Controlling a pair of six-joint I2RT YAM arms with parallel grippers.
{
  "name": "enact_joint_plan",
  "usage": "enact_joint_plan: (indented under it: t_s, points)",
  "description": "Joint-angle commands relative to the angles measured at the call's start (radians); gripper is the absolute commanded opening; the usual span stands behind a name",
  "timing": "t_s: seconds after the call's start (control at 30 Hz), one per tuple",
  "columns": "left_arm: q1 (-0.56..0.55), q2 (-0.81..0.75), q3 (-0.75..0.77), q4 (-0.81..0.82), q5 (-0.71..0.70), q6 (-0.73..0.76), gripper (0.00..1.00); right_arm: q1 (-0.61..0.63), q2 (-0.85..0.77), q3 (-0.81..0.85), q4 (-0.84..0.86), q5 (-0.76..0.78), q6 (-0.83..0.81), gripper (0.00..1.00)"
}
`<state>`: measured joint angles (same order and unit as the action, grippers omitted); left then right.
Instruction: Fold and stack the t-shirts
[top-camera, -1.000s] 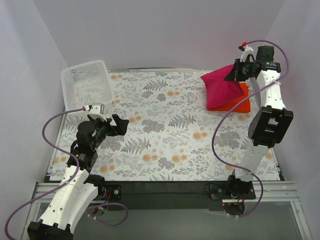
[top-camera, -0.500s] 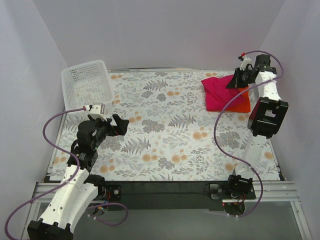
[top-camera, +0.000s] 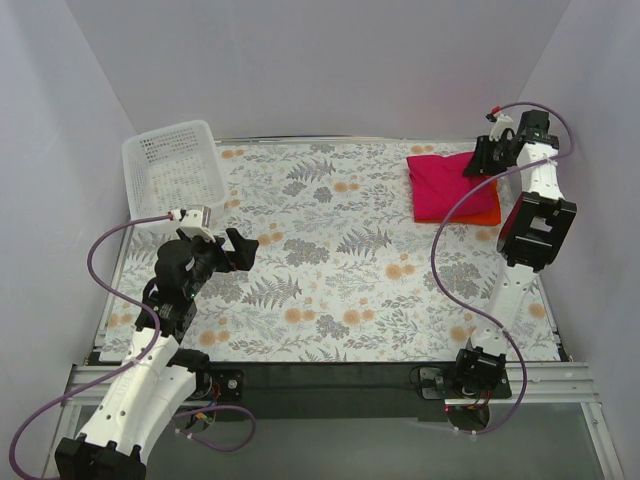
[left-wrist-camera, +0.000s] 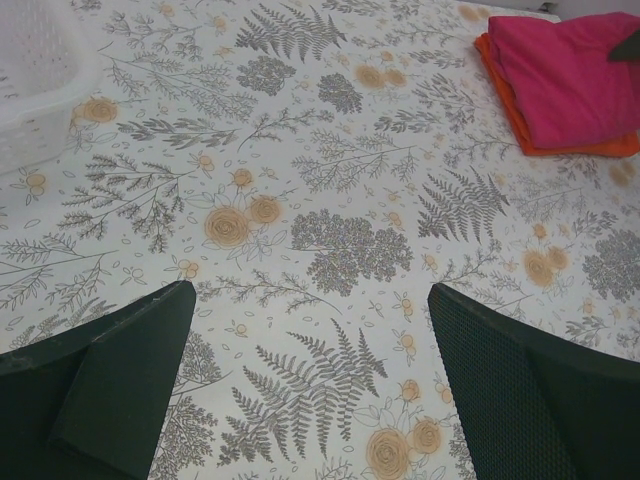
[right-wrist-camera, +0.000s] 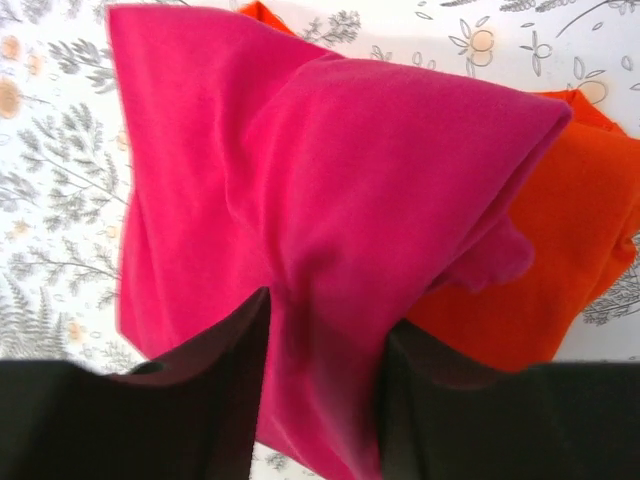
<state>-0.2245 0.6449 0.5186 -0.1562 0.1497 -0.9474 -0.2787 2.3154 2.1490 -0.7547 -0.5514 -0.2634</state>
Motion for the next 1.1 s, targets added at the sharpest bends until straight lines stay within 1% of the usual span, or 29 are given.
enact_joint_plan:
  t_s: [0.0,0.03,0.1,0.2,0.33,0.37,0.43,0.5,0.53,0.6,0.63,0.73,0.77,0.8,0.83,0.9,1.07]
  points:
    - [0.004,0.004,0.001,0.009,0.01,0.015,0.96,0.003,0.024,0.063,0.038,0.059,-0.017,0.44]
    - [0.004,0.006,0.0,0.01,0.01,0.015,0.96,0.003,0.025,0.063,0.052,0.074,-0.017,0.5]
    - [0.004,0.009,0.001,0.009,0.013,0.016,0.96,0.003,0.018,0.061,0.064,0.135,-0.022,0.58]
    - [0.004,0.007,0.0,0.009,0.014,0.016,0.96,0.003,-0.02,0.037,0.095,0.228,-0.033,0.61]
    - [0.004,0.009,0.003,0.009,0.019,0.013,0.96,0.006,-0.12,-0.084,0.178,0.309,-0.072,0.63]
    - [0.004,0.01,0.003,0.009,0.019,0.013,0.96,0.007,-0.135,-0.096,0.196,0.323,-0.083,0.67]
    - [0.004,0.01,0.003,0.01,0.021,0.012,0.96,0.009,-0.163,-0.104,0.199,0.327,-0.097,0.68]
    - [0.004,0.007,0.003,0.009,0.021,0.012,0.96,0.009,-0.183,-0.123,0.203,0.279,-0.128,0.68]
    - [0.004,0.004,0.003,0.009,0.022,0.012,0.96,0.009,-0.188,-0.132,0.203,0.219,-0.14,0.67]
    - [0.004,0.006,0.003,0.009,0.022,0.012,0.96,0.009,-0.189,-0.143,0.203,0.144,-0.161,0.64]
    - [0.004,0.006,0.001,0.01,0.021,0.012,0.96,0.007,-0.185,-0.144,0.203,0.064,-0.162,0.62]
    - [0.004,0.009,0.003,0.01,0.022,0.013,0.96,0.009,-0.119,-0.091,0.204,-0.031,-0.096,0.38]
    - [0.004,0.009,0.001,0.012,0.024,0.013,0.96,0.009,-0.096,-0.065,0.201,-0.038,-0.071,0.23]
    - [0.004,0.009,0.003,0.011,0.024,0.013,0.96,0.007,-0.05,-0.023,0.203,-0.035,-0.042,0.18]
    - [0.004,0.01,0.001,0.01,0.022,0.013,0.96,0.009,-0.03,-0.002,0.201,-0.018,-0.027,0.15]
    - [0.004,0.012,0.001,0.011,0.022,0.015,0.96,0.007,0.022,0.031,0.201,0.011,0.007,0.13]
    - [0.004,0.024,0.001,0.014,0.027,0.015,0.96,0.006,0.084,0.008,0.198,0.143,0.023,0.11]
